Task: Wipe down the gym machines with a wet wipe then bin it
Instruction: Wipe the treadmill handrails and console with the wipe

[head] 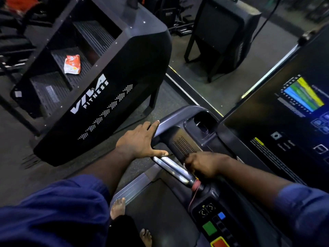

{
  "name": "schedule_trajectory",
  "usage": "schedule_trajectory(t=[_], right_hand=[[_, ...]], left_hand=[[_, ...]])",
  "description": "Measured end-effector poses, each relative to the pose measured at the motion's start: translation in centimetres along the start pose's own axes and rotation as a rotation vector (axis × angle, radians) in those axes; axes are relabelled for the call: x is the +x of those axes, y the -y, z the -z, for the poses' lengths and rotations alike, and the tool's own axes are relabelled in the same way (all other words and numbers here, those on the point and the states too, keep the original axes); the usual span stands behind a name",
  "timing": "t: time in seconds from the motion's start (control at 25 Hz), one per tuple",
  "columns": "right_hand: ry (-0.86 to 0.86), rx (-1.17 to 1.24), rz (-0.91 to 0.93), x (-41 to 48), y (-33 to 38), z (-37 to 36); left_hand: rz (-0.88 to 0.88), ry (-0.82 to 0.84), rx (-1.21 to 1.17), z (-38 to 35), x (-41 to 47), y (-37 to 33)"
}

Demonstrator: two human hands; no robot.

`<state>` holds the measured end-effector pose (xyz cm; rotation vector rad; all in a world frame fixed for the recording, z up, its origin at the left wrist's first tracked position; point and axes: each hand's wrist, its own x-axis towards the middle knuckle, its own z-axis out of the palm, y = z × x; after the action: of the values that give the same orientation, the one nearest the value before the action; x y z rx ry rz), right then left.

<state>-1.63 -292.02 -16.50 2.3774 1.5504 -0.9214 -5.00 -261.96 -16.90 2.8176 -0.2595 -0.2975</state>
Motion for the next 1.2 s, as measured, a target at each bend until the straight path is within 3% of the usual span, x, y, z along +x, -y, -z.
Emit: schedule_trajectory(t=[0.08, 0.12, 0.2, 0.32, 0.44, 0.6, 0.76, 1.0, 1.2], right_hand=[[0.095, -0.021, -0.098, -1.5, -1.0, 1.4], [0.03, -0.036, -0.189, -0.9, -1.1, 3.0], [-0.257, -0.023, -0.274, 1.6, -1.0, 5.9], [-0.374, -0.148, -0.176, 4.1, -0.1, 6.2], [-0.25, -0.091, -0.211, 0.0, 1.1, 4.0], [-0.104, 0.118, -0.475, -6.1, 4.0, 2.2], [0.156, 0.017, -0.606, -4.6, 5.7, 2.6], [0.096, 0.139, -0.744, -4.4, 7.7, 0.1], [-0.164, 0.387, -0.955, -5.5, 10.6, 3.2]], left_hand=[[-0.006, -0.007, -0.004, 0.2, -0.1, -0.2], [-0.004, -0.012, 0.002, 0.1, -0.1, -0.1], [-0.002, -0.015, 0.01, 0.2, 0.0, -0.2], [-0.001, -0.038, 0.019, -0.3, 0.2, 0.2], [0.007, -0.027, -0.008, -0.2, -0.3, -0.1], [0.019, -0.012, -0.031, 0.4, -0.7, -0.5], [0.044, -0.02, -0.02, 0.4, -1.3, -0.8], [0.021, -0.035, -0.027, 0.5, -1.6, -0.9], [-0.022, -0.012, -0.017, 0.5, -1.3, -0.2]])
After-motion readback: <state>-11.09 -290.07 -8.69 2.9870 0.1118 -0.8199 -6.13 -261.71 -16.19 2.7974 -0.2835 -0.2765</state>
